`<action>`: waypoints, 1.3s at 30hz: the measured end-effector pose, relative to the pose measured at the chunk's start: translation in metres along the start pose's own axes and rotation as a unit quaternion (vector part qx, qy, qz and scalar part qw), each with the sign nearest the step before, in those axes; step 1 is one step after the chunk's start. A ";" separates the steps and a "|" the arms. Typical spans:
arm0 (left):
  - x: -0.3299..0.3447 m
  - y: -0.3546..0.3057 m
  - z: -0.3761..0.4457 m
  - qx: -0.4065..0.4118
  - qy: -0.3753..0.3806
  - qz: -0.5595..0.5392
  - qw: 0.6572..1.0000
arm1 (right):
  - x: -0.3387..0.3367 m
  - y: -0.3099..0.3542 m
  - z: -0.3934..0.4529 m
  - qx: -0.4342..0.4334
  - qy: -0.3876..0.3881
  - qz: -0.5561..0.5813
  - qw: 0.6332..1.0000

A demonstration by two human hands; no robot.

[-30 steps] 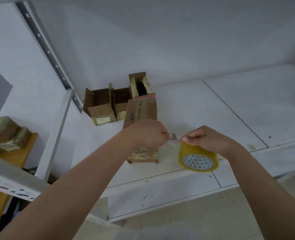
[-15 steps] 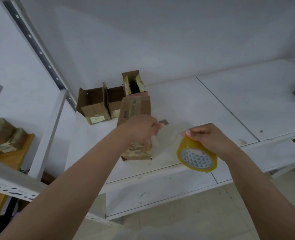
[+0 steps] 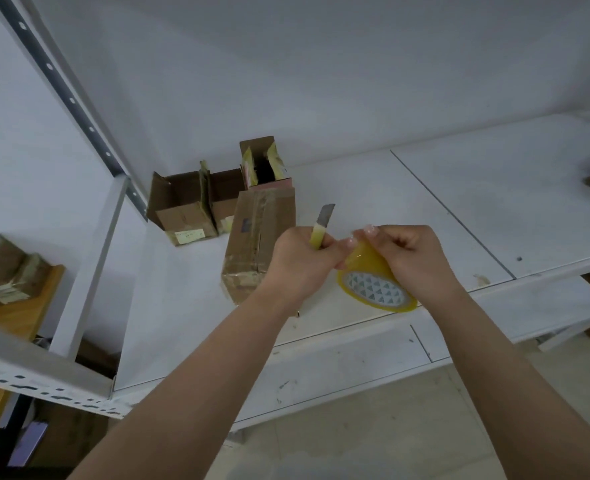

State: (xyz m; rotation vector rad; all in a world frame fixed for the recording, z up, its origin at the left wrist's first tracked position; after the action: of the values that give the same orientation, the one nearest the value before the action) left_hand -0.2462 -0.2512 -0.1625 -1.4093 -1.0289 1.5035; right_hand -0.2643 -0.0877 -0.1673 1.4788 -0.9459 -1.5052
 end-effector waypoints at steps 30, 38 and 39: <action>-0.153 0.097 -0.048 0.050 -0.196 0.140 0.969 | 0.062 0.023 -0.025 -0.177 -0.137 -0.149 0.963; -0.109 0.067 -0.056 0.110 -0.144 0.129 0.975 | 0.126 0.050 -0.058 -0.179 -0.037 -0.274 0.944; -0.111 0.067 -0.056 0.112 -0.150 0.123 0.975 | 0.128 0.047 -0.059 -0.164 -0.032 -0.275 0.947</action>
State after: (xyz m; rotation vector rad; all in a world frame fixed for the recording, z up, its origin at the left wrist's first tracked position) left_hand -0.1875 -0.3767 -0.1907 -1.2064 -0.8482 1.9953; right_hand -0.2026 -0.2224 -0.1764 1.5168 -0.2880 -2.0015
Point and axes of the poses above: each hand's wrist, its own z-axis towards the middle knuckle, its own x-axis out of the palm, y = z × x, the point moved 9 cm from there along z, towards the middle knuckle, and after that the axes turned 6 degrees about x, right-handed, at the moved point
